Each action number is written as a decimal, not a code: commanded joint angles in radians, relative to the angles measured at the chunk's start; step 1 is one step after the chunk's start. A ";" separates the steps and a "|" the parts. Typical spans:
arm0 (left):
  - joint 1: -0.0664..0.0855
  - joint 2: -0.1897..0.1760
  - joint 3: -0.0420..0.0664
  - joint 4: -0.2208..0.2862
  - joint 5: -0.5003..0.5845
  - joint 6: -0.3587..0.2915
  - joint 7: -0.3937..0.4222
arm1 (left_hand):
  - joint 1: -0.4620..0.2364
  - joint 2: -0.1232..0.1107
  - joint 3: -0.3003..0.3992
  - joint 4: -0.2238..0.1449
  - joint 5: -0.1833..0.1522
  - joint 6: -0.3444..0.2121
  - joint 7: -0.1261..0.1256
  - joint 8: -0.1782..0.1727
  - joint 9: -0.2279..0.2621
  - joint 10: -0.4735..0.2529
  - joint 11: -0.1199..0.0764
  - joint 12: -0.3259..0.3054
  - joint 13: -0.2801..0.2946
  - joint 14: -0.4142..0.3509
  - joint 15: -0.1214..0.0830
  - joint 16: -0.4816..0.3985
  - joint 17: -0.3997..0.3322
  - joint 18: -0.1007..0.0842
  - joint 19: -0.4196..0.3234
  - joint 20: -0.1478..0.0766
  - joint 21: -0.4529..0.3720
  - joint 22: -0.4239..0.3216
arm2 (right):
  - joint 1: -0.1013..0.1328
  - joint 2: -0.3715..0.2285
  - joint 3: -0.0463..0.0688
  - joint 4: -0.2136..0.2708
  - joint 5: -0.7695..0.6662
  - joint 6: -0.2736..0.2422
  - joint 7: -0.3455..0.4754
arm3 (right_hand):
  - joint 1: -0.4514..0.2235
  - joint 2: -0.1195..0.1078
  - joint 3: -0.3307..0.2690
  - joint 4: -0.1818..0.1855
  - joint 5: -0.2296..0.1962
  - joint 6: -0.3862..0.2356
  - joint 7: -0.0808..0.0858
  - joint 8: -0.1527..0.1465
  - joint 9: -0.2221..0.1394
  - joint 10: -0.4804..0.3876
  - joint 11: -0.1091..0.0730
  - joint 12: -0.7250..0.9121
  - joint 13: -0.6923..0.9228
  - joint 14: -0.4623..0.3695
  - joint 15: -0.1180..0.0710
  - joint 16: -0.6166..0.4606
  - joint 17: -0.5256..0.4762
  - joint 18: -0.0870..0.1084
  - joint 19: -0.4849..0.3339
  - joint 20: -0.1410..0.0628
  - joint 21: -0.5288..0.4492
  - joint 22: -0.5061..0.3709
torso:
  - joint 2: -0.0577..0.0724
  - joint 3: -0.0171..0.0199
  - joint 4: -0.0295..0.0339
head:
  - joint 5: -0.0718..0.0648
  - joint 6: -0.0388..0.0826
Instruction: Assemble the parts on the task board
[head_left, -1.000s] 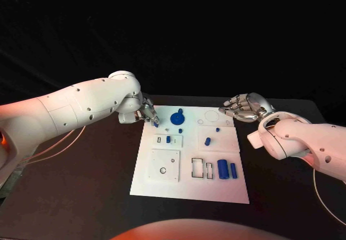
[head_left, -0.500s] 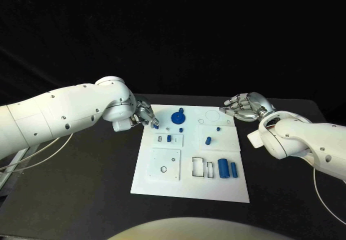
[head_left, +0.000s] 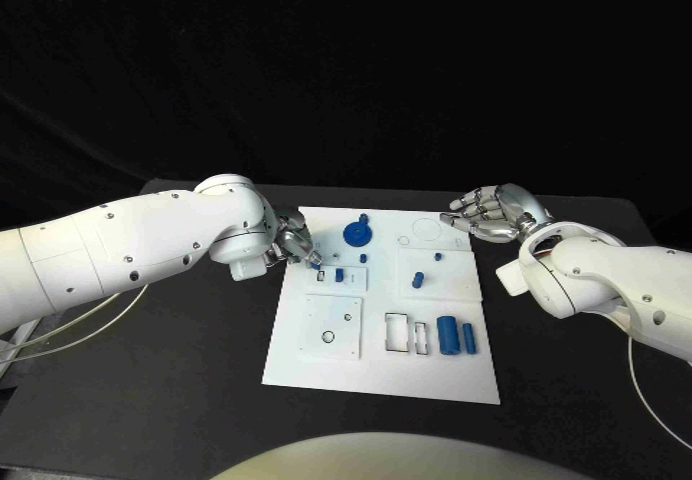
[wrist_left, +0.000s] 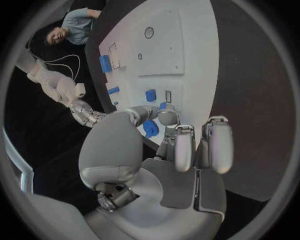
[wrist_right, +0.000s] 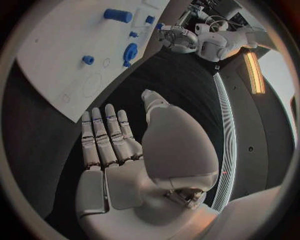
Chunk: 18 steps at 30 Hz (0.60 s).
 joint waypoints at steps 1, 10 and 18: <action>-0.003 0.010 -0.001 0.002 -0.040 0.025 0.010 | -0.005 0.002 0.174 -0.167 0.003 0.048 -0.038 0.006 0.075 0.006 0.000 -0.002 -0.001 0.102 -0.008 0.005 0.237 -0.010 0.040 -0.005 0.002 0.217 | -0.001 0.000 0.000 0.001 -0.003 0.006 0.013 | -0.006 0.008 -0.003 -0.002 0.006 -0.005 0.093 0.004 -0.001 0.007 0.003 -0.002 0.000 -0.003 0.001 0.003 -0.001 -0.014 -0.006 -0.003 -0.004 -0.002 | 0.000 0.0007 -0.0014 | 0.002 -0.002; -0.005 0.032 -0.004 -0.023 -0.046 0.070 0.001 | -0.005 0.002 0.175 -0.168 0.004 0.049 -0.038 0.006 0.075 0.006 0.000 -0.003 -0.003 0.102 -0.008 0.005 0.237 -0.010 0.040 -0.006 0.001 0.217 | -0.002 0.000 0.000 0.001 -0.002 0.008 0.012 | -0.006 0.008 -0.003 -0.002 0.006 -0.005 0.093 0.004 -0.001 0.007 0.003 -0.002 0.000 -0.003 0.001 0.003 -0.001 -0.014 -0.006 -0.003 -0.004 -0.002 | 0.000 0.0015 -0.0014 | -0.001 -0.005; -0.005 0.051 -0.004 -0.051 -0.054 0.140 -0.012 | -0.005 0.001 0.177 -0.169 0.005 0.049 -0.038 0.006 0.074 0.006 0.000 -0.004 -0.004 0.102 -0.009 0.004 0.236 -0.010 0.039 -0.006 -0.001 0.216 | -0.002 0.001 0.000 0.001 0.000 0.011 0.011 | -0.006 0.008 -0.003 -0.002 0.006 -0.005 0.093 0.004 -0.001 0.007 0.003 -0.002 0.000 -0.003 0.001 0.003 -0.001 -0.014 -0.006 -0.003 -0.004 -0.002 | 0.000 0.0009 -0.0010 | -0.002 -0.008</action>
